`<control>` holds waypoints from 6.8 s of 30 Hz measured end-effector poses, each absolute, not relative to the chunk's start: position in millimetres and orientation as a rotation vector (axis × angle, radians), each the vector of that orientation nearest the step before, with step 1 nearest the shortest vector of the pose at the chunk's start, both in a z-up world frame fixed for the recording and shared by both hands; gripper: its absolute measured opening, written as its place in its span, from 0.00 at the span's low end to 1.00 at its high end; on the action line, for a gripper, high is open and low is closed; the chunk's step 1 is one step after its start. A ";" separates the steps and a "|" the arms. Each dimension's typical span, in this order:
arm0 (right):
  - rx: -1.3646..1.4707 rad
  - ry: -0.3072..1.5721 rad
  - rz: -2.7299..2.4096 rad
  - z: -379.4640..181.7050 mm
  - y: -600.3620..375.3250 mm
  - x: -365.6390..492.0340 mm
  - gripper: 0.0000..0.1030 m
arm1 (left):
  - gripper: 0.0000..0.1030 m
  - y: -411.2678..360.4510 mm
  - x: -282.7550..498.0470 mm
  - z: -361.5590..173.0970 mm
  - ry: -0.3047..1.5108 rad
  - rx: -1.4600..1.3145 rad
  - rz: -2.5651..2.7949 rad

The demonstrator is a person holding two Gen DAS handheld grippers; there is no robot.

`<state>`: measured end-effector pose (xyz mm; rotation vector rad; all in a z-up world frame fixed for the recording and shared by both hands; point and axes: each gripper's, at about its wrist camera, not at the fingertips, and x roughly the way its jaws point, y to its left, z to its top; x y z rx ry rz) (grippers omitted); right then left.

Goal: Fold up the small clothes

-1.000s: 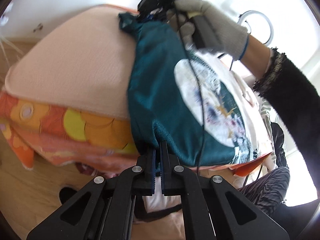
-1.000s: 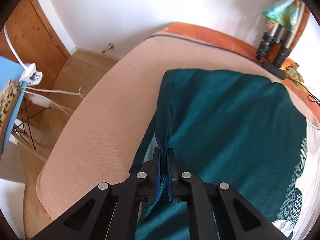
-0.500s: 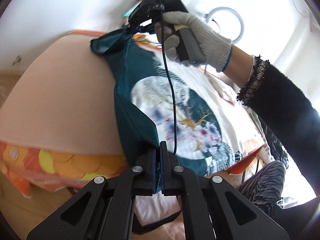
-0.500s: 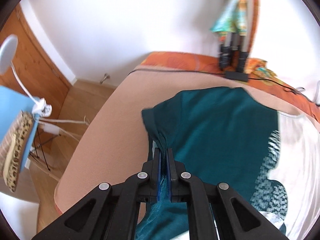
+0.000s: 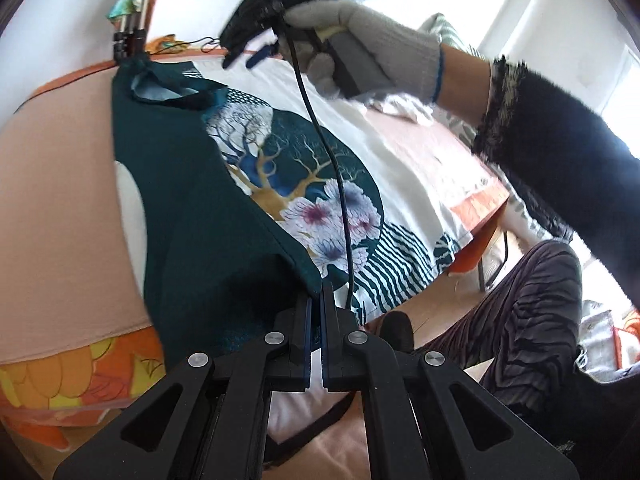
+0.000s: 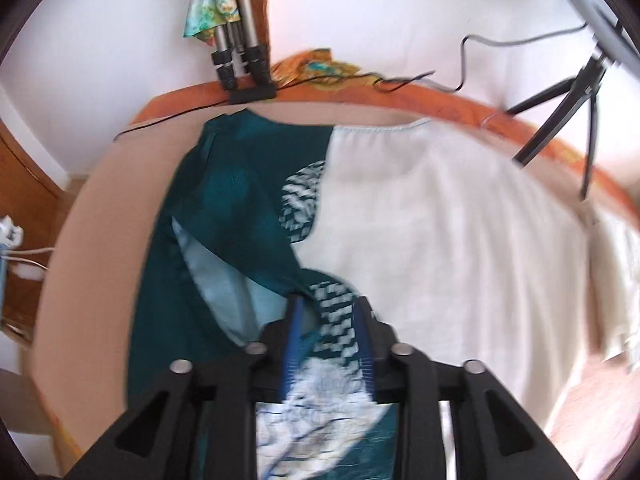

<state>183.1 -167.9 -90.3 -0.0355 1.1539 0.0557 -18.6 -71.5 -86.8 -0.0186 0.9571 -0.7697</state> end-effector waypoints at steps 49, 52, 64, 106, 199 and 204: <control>0.238 1.227 0.328 -101.0 -191.6 200.5 0.57 | 0.27 -99.5 -35.4 -83.0 0.980 0.026 -0.940; 0.169 1.264 0.337 -111.4 -179.8 182.3 0.55 | 0.28 -89.1 -44.5 -72.2 0.933 0.024 -0.941; 0.141 1.178 0.205 -100.9 -197.7 146.5 0.48 | 0.36 -35.1 -37.9 -60.7 0.823 0.003 -0.765; 0.361 0.832 0.112 -32.8 -407.1 -95.2 0.63 | 0.37 -215.1 -75.5 -97.0 0.736 0.365 -0.893; -0.514 1.085 0.194 -117.2 -61.8 219.3 0.01 | 0.05 -135.6 -62.6 -128.6 0.711 -0.194 -0.644; -0.385 1.103 0.269 -110.7 -66.3 219.9 0.33 | 0.13 -133.6 -67.1 -125.9 0.739 -0.176 -0.660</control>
